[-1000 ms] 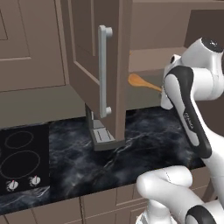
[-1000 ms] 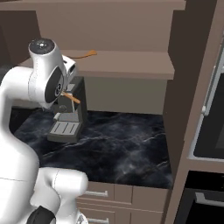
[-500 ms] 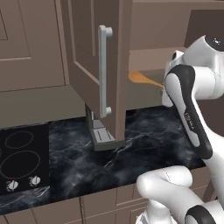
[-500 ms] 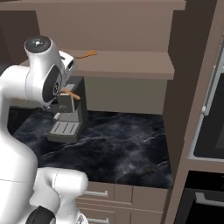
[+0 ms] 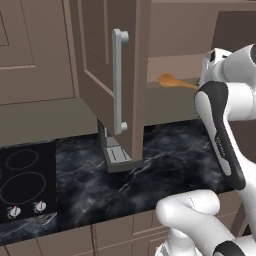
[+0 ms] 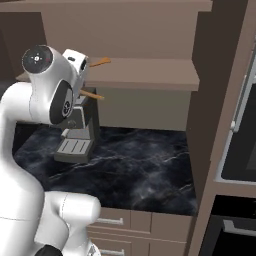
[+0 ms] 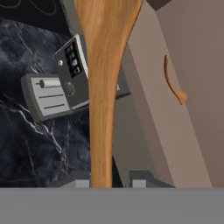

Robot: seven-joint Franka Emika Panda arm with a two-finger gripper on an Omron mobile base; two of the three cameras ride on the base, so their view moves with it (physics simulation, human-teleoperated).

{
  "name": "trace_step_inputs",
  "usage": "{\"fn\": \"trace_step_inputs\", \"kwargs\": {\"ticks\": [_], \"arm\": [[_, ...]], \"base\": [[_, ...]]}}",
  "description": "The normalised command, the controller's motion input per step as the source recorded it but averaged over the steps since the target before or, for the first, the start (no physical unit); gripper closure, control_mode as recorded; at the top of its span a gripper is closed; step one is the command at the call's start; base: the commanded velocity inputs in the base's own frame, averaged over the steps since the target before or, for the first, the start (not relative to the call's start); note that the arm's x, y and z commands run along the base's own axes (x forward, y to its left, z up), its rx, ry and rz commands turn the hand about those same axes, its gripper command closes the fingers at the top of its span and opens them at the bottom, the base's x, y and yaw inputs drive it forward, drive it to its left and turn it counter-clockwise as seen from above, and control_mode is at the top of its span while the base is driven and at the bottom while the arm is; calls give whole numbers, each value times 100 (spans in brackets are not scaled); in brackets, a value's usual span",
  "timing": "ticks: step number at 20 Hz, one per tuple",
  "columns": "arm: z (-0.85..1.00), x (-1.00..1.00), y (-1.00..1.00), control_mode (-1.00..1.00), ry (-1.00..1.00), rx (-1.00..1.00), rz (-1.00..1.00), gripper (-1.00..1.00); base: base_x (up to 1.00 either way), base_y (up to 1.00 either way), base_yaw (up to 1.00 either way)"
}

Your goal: Organize the utensils by type. Pick up the wooden spoons from the counter and place them in the open cabinet. Then pick up the metallic utensils from the counter and place them in the open drawer.

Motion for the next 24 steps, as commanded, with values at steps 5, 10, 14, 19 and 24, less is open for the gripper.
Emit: {"fn": "trace_step_inputs", "kwargs": {"ticks": [5,10,14,19,24], "arm": [[85,10,-28,-100,0,0,0,100],[33,45,-9,-100,0,0,0,100],[-9,70,-3,-100,0,-5,0,100],[-47,52,-2,-100,-9,-10,0,100],[-29,20,-8,-100,-18,-7,0,100]], "base": [[0,0,0],[0,0,0],[0,0,0],[0,0,0],[0,0,0]]}}
